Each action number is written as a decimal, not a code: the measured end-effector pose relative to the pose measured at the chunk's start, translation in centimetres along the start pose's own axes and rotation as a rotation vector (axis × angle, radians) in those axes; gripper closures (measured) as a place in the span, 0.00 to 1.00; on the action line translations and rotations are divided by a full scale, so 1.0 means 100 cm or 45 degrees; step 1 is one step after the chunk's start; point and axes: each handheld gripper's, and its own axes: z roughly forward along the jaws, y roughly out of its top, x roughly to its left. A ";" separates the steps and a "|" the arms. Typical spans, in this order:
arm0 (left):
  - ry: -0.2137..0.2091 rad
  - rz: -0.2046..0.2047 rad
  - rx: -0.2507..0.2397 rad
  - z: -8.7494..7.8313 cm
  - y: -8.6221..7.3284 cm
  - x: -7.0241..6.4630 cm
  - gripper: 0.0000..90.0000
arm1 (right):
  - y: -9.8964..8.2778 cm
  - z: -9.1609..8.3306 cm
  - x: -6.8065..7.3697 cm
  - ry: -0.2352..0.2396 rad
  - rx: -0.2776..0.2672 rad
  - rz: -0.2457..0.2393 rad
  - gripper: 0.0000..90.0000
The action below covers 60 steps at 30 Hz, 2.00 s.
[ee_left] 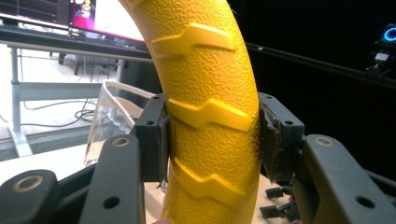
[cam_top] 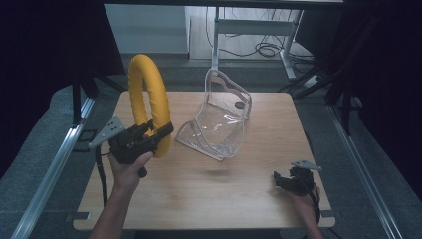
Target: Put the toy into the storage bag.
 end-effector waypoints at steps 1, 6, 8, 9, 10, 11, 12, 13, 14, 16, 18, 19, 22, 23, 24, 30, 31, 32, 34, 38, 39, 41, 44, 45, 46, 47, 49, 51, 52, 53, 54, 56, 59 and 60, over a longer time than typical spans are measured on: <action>-0.001 0.001 -0.003 0.002 0.001 -0.001 0.57 | 0.000 0.000 0.000 -0.001 -0.002 -0.002 0.19; -0.007 0.029 -0.018 0.014 0.006 -0.007 0.57 | 0.000 0.000 0.000 -0.002 -0.004 -0.008 0.19; -0.012 0.036 -0.021 0.018 0.008 -0.009 0.57 | 0.000 0.000 0.000 -0.003 -0.004 -0.007 0.19; -0.015 0.039 -0.021 0.021 0.009 -0.011 0.57 | 0.000 0.000 0.000 -0.003 -0.004 -0.007 0.19; -0.019 0.041 -0.022 0.023 0.009 -0.012 0.57 | 0.000 0.000 0.000 -0.002 -0.004 -0.007 0.19; -0.023 0.042 -0.025 0.025 0.010 -0.013 0.57 | 0.000 0.000 0.000 -0.002 -0.003 -0.008 0.19; -0.026 0.041 -0.027 0.028 0.011 -0.015 0.57 | 0.000 0.000 0.000 -0.003 -0.003 -0.008 0.19; -0.027 0.044 -0.028 0.031 0.011 -0.016 0.57 | 0.000 0.000 0.000 -0.003 -0.004 -0.007 0.19; -0.029 0.043 -0.030 0.033 0.012 -0.017 0.57 | 0.000 0.000 0.000 -0.003 -0.004 -0.007 0.19; -0.029 0.056 -0.024 0.039 0.013 -0.020 0.57 | 0.000 0.000 0.000 -0.003 -0.004 -0.007 0.19; -0.032 0.065 -0.021 0.042 0.014 -0.023 0.57 | 0.000 0.000 0.000 -0.003 -0.004 -0.007 0.19; -0.031 0.073 -0.019 0.045 0.015 -0.025 0.57 | 0.000 0.000 0.000 -0.003 -0.004 -0.007 0.19; -0.038 0.085 -0.015 0.049 0.017 -0.028 0.57 | 0.000 0.000 0.000 -0.003 -0.004 -0.007 0.19; -0.040 0.089 -0.014 0.050 0.018 -0.029 0.57 | 0.000 0.000 0.000 -0.003 -0.004 -0.007 0.19; -0.042 0.091 -0.013 0.051 0.018 -0.030 0.57 | 0.000 0.000 0.000 -0.003 -0.004 -0.007 0.19; -0.053 0.104 -0.012 0.058 0.021 -0.036 0.57 | 0.000 0.000 0.000 -0.003 -0.004 -0.007 0.19; -0.057 0.109 -0.011 0.059 0.022 -0.037 0.57 | 0.000 0.000 0.000 -0.003 -0.004 -0.007 0.19; -0.059 0.111 -0.011 0.060 0.022 -0.038 0.57 | 0.000 0.000 0.000 -0.003 -0.004 -0.007 0.19; -0.062 0.114 -0.010 0.062 0.023 -0.040 0.57 | 0.000 0.000 0.000 -0.003 -0.004 -0.007 0.19; -0.069 0.120 -0.007 0.068 0.025 -0.043 0.57 | 0.000 0.000 0.000 -0.003 -0.004 -0.008 0.19; -0.068 0.122 -0.006 0.070 0.025 -0.044 0.57 | 0.000 0.000 0.000 -0.003 -0.004 -0.007 0.19; -0.071 0.123 -0.004 0.072 0.025 -0.046 0.57 | 0.000 0.000 0.000 -0.003 -0.004 -0.008 0.19; -0.075 0.127 0.001 0.077 0.026 -0.049 0.57 | 0.000 0.000 0.000 -0.003 -0.004 -0.007 0.19; -0.076 0.130 0.000 0.079 0.027 -0.049 0.57 | 0.000 0.000 -0.001 -0.002 -0.004 -0.008 0.19; -0.079 0.130 0.000 0.080 0.027 -0.050 0.57 | 0.000 0.000 0.000 -0.002 -0.004 -0.008 0.19; -0.081 0.136 0.002 0.082 0.028 -0.051 0.57 | 0.000 0.000 0.000 -0.003 -0.004 -0.008 0.19; -0.084 0.142 0.004 0.084 0.029 -0.053 0.57 | 0.000 0.000 0.000 -0.003 -0.004 -0.008 0.19; -0.089 0.149 0.006 0.087 0.030 -0.056 0.57 | 0.000 0.000 -0.001 -0.002 -0.004 -0.008 0.19; -0.091 0.154 0.009 0.089 0.030 -0.057 0.57 | 0.000 0.000 -0.001 -0.004 -0.005 -0.010 0.19; -0.093 0.157 0.011 0.090 0.031 -0.058 0.57 | 0.000 0.000 -0.001 -0.003 -0.004 -0.010 0.19; -0.095 0.161 0.013 0.091 0.031 -0.060 0.57 | 0.000 0.000 -0.001 -0.004 -0.004 -0.009 0.19; -0.103 0.166 0.018 0.095 0.032 -0.062 0.57 | 0.000 0.000 -0.001 -0.004 -0.003 -0.009 0.19; -0.115 0.167 0.022 0.100 0.032 -0.065 0.57 | 0.000 0.000 -0.001 -0.003 -0.003 -0.007 0.19; -0.117 0.166 0.024 0.102 0.032 -0.066 0.57 | 0.000 0.000 -0.001 -0.003 -0.003 -0.007 0.19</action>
